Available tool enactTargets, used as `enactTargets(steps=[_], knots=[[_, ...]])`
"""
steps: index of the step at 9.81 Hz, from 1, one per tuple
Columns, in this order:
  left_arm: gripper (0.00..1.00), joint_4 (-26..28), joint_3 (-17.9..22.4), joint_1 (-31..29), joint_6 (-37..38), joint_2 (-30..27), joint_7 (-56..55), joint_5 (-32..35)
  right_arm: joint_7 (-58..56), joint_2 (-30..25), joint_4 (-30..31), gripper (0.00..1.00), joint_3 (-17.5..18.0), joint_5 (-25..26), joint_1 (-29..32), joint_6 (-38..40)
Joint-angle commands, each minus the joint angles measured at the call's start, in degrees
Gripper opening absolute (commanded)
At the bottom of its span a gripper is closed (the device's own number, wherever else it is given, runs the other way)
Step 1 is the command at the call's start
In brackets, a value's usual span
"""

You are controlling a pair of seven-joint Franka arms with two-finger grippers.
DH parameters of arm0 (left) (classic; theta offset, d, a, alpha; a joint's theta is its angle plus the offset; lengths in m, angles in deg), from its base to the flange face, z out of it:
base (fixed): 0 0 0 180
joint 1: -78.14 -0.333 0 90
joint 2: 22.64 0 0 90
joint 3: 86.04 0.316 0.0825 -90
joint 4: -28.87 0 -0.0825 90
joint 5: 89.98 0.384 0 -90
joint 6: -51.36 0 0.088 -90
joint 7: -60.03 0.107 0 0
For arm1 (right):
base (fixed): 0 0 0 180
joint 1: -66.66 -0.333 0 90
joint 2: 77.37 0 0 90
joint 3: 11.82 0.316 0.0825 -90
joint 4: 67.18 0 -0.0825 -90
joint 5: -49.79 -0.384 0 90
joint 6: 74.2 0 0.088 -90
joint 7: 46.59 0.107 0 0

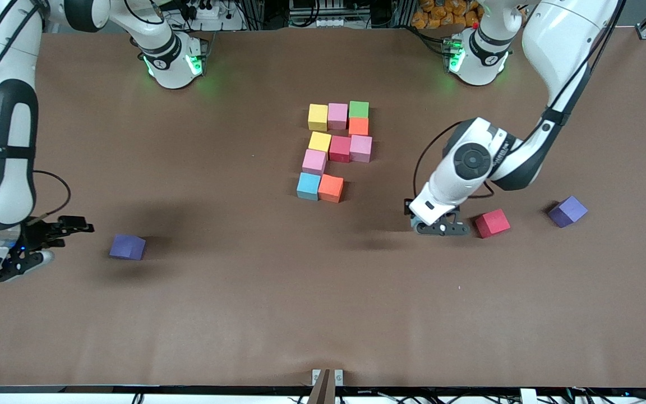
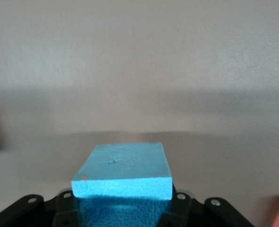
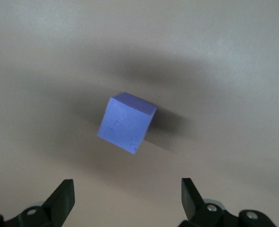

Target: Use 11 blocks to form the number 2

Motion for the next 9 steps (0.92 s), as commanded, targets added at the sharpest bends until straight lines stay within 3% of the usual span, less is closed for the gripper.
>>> enactTargets(steps=[1,6,9], knots=[[0.0,0.5,-1.2,2.8,0.9,-0.3,-18.3,0.4,12.0,-0.6,1.0,1.0,2.7,0.1,-0.2,0.5],[0.0,-4.0,-1.0,10.7,0.6,5.2,-59.8,0.8,16.0,1.0,2.5,1.0,4.5,1.1,-0.7,-6.1],[0.0,-6.2,-1.0,11.3,0.5,8.1,-71.4,0.9,17.7,2.7,2.7,1.0,4.9,1.0,-1.9,-7.1]])
